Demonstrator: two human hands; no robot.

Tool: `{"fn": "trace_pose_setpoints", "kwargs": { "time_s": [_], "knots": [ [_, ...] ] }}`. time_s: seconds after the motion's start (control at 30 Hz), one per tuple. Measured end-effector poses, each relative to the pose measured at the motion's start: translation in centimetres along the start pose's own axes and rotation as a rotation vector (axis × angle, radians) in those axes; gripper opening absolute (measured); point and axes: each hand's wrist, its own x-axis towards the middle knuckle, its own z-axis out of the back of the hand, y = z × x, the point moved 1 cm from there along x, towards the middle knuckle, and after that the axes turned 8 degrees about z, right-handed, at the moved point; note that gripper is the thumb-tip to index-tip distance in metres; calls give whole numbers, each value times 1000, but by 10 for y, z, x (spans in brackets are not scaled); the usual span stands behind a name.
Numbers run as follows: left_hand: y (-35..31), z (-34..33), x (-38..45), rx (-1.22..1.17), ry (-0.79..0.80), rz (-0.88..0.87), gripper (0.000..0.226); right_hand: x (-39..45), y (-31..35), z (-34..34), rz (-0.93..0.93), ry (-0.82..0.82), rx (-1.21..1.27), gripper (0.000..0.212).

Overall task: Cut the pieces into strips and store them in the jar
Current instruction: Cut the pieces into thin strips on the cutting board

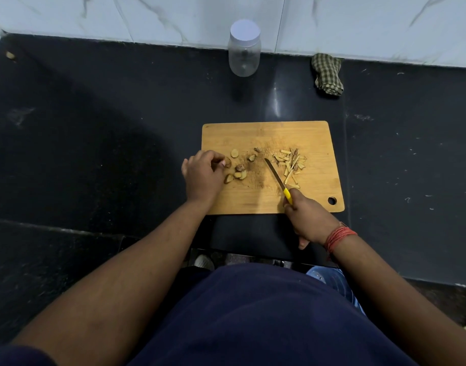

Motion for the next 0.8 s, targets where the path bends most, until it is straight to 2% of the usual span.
{"fn": "trace_pose_setpoints", "kwargs": {
  "time_s": [0.13, 0.27, 0.33, 0.43, 0.53, 0.7, 0.8],
  "knots": [
    [-1, 0, 1, -43, -6, 42, 9, -3, -1, 2, -11, 0, 12, 32],
    [-13, -2, -1, -6, 13, -92, 11, -3, -2, 4, -33, -7, 65, 21],
    [-26, -5, -1, 35, 89, -175, 13, -3, -4, 6, -43, -7, 83, 17],
    [-50, -14, 2, 127, 289, -274, 17, -3, -6, 10, -55, -16, 94, 13],
    [-65, -25, 9, 251, 406, -315, 15, -3, -7, 13, -61, -27, 104, 10],
    [-71, -31, 19, 395, 390, -369, 21, -5, -8, 14, -64, -24, 119, 12],
    [-65, -27, 18, 305, 288, -371, 26, -5, -7, 13, -55, -20, 124, 13]
  ]
}}
